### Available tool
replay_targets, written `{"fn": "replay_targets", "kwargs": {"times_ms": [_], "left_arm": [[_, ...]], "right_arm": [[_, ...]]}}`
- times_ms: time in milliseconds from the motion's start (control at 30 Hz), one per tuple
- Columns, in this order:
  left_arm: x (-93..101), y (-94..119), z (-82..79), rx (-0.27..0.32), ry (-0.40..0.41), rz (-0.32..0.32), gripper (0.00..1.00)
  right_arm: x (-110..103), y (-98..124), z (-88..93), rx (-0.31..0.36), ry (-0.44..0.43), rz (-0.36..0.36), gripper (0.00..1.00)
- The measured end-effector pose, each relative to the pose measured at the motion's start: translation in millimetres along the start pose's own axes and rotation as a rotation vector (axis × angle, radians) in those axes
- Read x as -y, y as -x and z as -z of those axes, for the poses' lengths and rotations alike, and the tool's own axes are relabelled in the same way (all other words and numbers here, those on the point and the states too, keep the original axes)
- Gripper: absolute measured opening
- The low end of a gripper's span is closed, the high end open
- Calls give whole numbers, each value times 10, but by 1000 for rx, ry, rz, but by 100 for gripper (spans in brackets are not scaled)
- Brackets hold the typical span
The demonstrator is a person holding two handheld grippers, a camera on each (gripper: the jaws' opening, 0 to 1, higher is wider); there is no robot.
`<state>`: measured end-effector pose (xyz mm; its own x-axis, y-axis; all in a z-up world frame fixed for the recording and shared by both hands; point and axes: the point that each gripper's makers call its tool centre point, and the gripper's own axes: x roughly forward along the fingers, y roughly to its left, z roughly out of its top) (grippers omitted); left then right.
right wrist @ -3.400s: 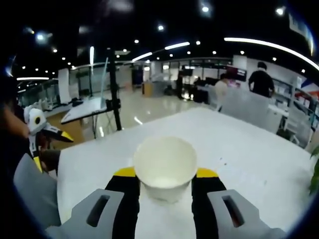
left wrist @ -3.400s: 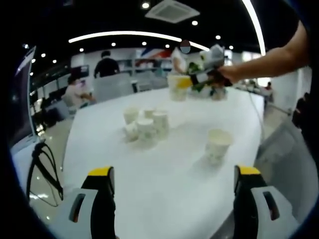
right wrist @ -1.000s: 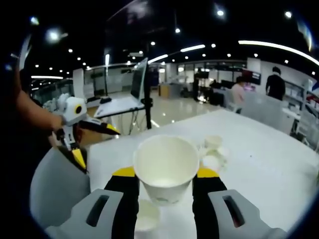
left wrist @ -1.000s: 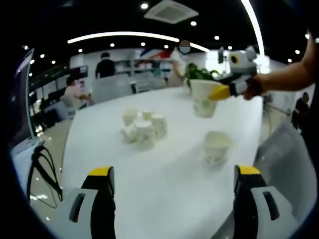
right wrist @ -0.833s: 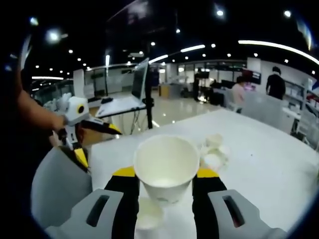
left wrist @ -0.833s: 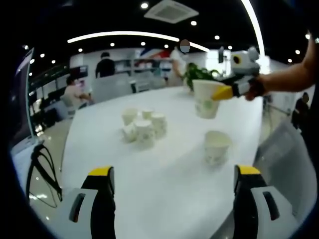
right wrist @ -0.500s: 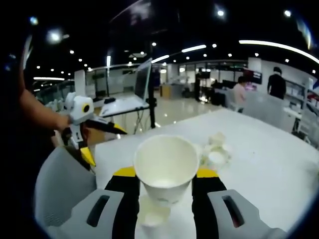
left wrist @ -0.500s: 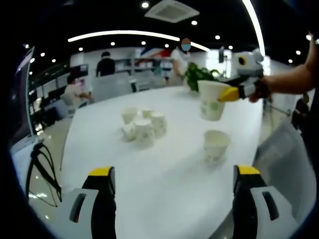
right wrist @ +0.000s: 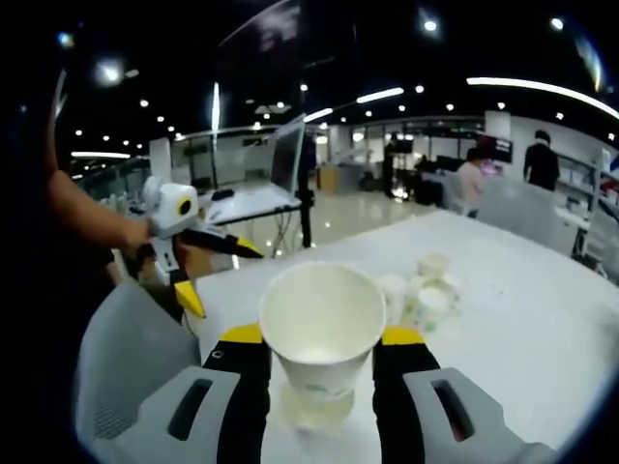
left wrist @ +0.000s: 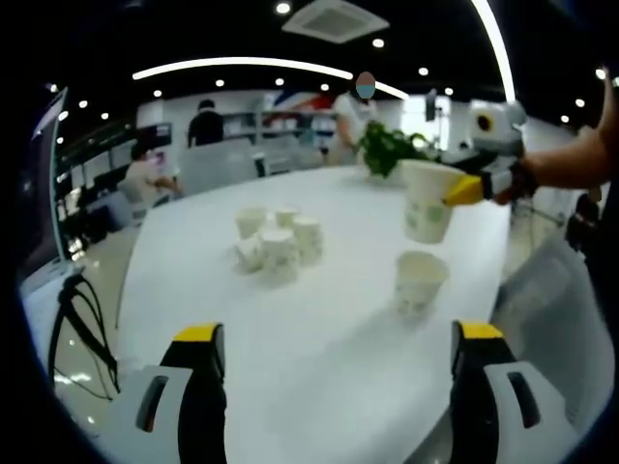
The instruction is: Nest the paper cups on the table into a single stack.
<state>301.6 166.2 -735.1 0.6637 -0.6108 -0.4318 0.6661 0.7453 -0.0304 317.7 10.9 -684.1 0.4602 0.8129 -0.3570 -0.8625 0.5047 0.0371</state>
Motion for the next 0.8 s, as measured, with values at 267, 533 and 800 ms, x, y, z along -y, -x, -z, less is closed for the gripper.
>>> {"fn": "replay_targets", "kwargs": {"times_ms": [267,533,800], "left_arm": [[-1,-9,-9,1,1,0,97],[2,-16,-24,6,-1,2,96],[15,-12,-11,5,1,0,96]], "right_arm": [[-122,21,-23,15,10,-11,38],[-187,12,-27,16,21,-21,38],[-202,16,-1,12,21,-18,38]]}}
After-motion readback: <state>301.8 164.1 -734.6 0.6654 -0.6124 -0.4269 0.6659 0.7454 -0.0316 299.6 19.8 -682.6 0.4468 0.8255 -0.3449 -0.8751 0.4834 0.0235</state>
